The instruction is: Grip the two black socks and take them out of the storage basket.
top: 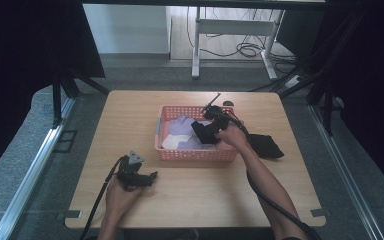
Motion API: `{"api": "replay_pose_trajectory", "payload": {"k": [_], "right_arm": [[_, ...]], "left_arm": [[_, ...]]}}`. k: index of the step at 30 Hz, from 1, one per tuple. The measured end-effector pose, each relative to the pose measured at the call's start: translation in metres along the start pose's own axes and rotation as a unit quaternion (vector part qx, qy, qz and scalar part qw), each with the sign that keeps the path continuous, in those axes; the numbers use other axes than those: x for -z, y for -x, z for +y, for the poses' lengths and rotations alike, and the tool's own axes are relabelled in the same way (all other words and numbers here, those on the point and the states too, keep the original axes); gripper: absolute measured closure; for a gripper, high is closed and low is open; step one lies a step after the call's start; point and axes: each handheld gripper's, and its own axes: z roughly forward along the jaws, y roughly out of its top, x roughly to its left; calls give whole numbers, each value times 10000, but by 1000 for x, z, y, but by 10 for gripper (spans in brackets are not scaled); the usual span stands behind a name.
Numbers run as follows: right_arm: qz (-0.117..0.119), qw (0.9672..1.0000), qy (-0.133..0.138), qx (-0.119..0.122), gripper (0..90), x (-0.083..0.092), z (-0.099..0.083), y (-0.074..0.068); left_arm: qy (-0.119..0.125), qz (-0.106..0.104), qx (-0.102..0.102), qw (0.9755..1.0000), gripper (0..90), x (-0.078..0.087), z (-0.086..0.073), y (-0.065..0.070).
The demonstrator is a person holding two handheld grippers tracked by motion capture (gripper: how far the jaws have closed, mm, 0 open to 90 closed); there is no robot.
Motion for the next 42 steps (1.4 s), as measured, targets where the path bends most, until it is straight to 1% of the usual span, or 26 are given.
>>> {"api": "replay_pose_trajectory", "payload": {"k": [2, 4, 9, 12, 17, 34, 38, 39, 42], "right_arm": [[9, 9999, 113, 0, 848, 9, 0, -1], [18, 9998, 211, 64, 846, 17, 1, -2], [30, 9988, 475, 115, 845, 40, 3, -5], [-4, 9982, 570, 172, 844, 51, 3, -6], [4, 9968, 765, 221, 843, 68, 3, -8], [-111, 9934, 1100, 304, 843, 107, 0, -13], [-163, 9923, 1183, 318, 843, 119, -3, -12], [-168, 9921, 1209, 287, 843, 122, -4, -11], [-213, 9915, 1259, 263, 843, 129, -8, -9]], "left_arm": [[-4, -4, -1, 10000, 126, 0, 0, 0], [-4, -4, 1, 10000, 126, 0, 0, 0], [0, -7, 1, 10000, 126, 0, 0, 0], [0, 0, -13, 10000, 126, 0, 0, 0], [9, 4, -17, 10000, 126, 0, 0, 0], [-4, 2, -30, 10000, 126, 0, 0, 0], [-11, 5, -35, 10000, 126, 0, 0, 0], [3, 4, -20, 10000, 126, 0, 0, 0], [-28, 2, -57, 10000, 126, 0, 0, -1]]}}
